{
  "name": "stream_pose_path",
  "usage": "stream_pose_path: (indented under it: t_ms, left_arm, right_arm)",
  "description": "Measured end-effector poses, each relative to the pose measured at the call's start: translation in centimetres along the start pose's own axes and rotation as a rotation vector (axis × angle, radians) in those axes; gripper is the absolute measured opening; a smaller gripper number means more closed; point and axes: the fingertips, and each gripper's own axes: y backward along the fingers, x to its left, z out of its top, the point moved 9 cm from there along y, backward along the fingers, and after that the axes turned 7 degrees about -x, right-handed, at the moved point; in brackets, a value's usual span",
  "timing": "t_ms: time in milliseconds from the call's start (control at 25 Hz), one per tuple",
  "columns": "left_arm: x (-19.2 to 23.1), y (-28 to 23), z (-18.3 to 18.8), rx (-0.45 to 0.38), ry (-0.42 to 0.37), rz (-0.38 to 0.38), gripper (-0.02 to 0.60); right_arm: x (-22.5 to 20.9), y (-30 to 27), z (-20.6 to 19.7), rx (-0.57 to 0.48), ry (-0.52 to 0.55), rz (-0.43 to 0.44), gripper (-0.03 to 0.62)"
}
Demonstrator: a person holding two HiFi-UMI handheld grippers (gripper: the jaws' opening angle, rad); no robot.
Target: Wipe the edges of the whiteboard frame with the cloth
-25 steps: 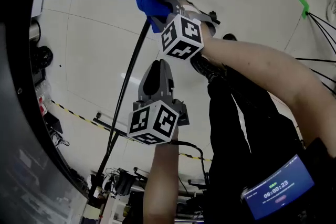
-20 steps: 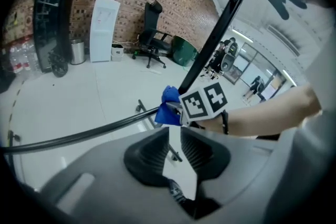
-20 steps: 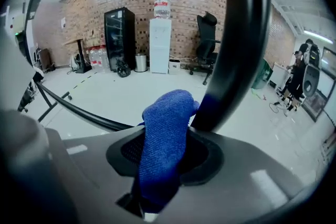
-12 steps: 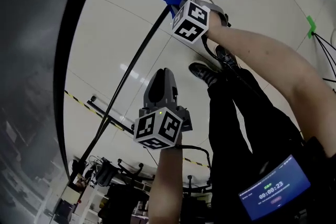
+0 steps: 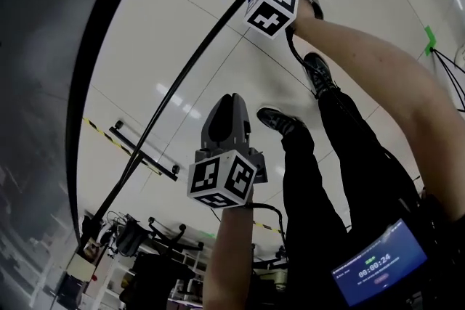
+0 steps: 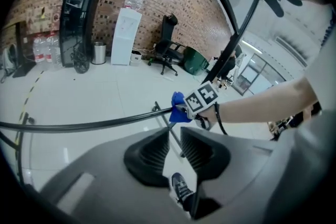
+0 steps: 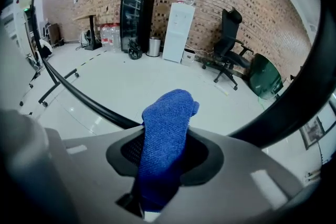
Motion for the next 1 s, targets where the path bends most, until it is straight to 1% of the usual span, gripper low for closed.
stream_pose_path:
  t_ms: [120, 240, 400, 520, 560, 640, 760, 840, 1000]
  left_arm:
    - [3.1, 2.0, -0.3, -0.002, 0.016, 0.02, 0.067]
    - [5.2, 3.5, 0.3, -0.03, 0.023, 0.029, 0.067]
    - [7.7, 4.7, 0.3, -0.044, -0.012, 0.035, 0.067]
    - [9.9, 5.5, -0.6, -0.036, -0.032, 0.066, 0.067]
    - [10.2, 5.5, -0.8, -0.037, -0.03, 0.084, 0.067]
    - [9.6, 5.0, -0.9, -0.043, -0.014, 0.121, 0.067]
    - [8.7, 5.4, -0.8, -0.05, -0.007, 0.141, 0.067]
    - [9.0, 6.5, -0.7, -0.053, -0.006, 0.146, 0.067]
    - [9.6, 7.5, -0.8, -0.069, 0.035, 0.159, 0.067]
  right_arm:
    - [2.2, -0.1, 0.8, 0.015, 0.008, -0.003, 0.141]
    - [4.4, -0.1, 1.7, 0.017, 0.037, 0.007, 0.14]
    - [7.4, -0.4, 2.6, 0.005, 0.051, 0.014, 0.14]
    - [10.2, -0.6, 3.1, -0.022, 0.059, 0.058, 0.14]
    - [10.5, -0.7, 3.2, -0.03, 0.067, 0.076, 0.14]
    - [9.9, -1.0, 3.1, -0.036, 0.08, 0.106, 0.14]
    - [9.2, -0.8, 3.4, -0.028, 0.066, 0.13, 0.14]
    - [9.8, -0.6, 3.8, -0.02, 0.062, 0.132, 0.14]
    - [10.6, -0.4, 3.8, -0.014, 0.056, 0.112, 0.14]
